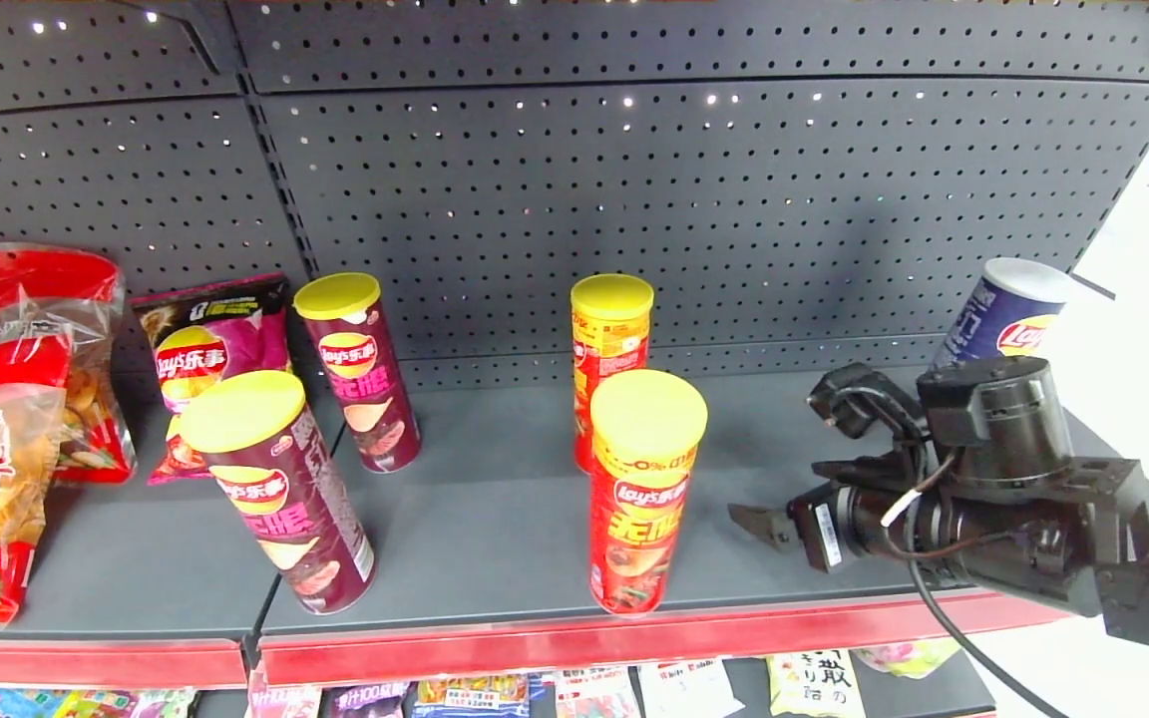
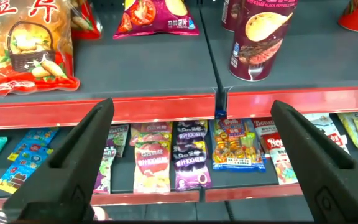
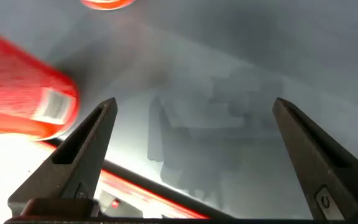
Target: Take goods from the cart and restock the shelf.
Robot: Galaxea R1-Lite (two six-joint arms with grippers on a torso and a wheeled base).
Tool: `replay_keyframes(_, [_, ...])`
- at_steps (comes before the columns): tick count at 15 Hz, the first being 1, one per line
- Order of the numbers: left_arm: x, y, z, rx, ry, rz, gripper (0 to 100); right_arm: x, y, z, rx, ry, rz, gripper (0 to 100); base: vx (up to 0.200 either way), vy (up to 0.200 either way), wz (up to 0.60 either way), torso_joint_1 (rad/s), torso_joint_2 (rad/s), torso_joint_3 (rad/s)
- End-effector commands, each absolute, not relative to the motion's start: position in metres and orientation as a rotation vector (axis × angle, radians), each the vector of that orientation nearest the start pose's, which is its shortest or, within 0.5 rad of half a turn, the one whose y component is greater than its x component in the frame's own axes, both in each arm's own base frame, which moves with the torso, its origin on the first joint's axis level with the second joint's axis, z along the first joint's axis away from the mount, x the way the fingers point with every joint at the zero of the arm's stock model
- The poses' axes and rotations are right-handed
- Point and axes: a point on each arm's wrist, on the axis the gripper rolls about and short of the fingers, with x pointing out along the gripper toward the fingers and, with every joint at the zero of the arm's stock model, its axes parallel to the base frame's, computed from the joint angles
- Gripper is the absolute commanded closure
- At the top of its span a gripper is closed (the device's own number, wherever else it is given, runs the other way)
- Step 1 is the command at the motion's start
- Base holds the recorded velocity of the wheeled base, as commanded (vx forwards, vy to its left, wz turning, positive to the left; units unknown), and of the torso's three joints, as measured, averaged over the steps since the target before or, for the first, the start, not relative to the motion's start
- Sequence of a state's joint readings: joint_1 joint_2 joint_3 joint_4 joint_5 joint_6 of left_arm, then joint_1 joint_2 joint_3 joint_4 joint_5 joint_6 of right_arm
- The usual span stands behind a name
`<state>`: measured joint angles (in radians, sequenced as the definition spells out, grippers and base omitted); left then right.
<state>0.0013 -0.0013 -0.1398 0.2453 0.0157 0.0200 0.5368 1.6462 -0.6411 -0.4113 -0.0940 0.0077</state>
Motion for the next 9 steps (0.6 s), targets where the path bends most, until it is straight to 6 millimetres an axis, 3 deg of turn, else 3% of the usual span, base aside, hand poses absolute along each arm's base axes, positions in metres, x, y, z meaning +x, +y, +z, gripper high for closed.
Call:
replay_keyframes(1, [-0.036,0.0,0.088,0.022,0.105,0.017,0,0.227,0.146,0.129,-0.196,0.586,0.465,0,0.0,0.0,0.0,0.0,0.0,0.0])
replay_keyframes(9, [-0.036,0.0,0.088,0.022,0.104,0.014,0,0.228,0.166,0.122,-0.216,0.605,0.516,0,0.0,0.0,0.0,0.0,0.0,0.0])
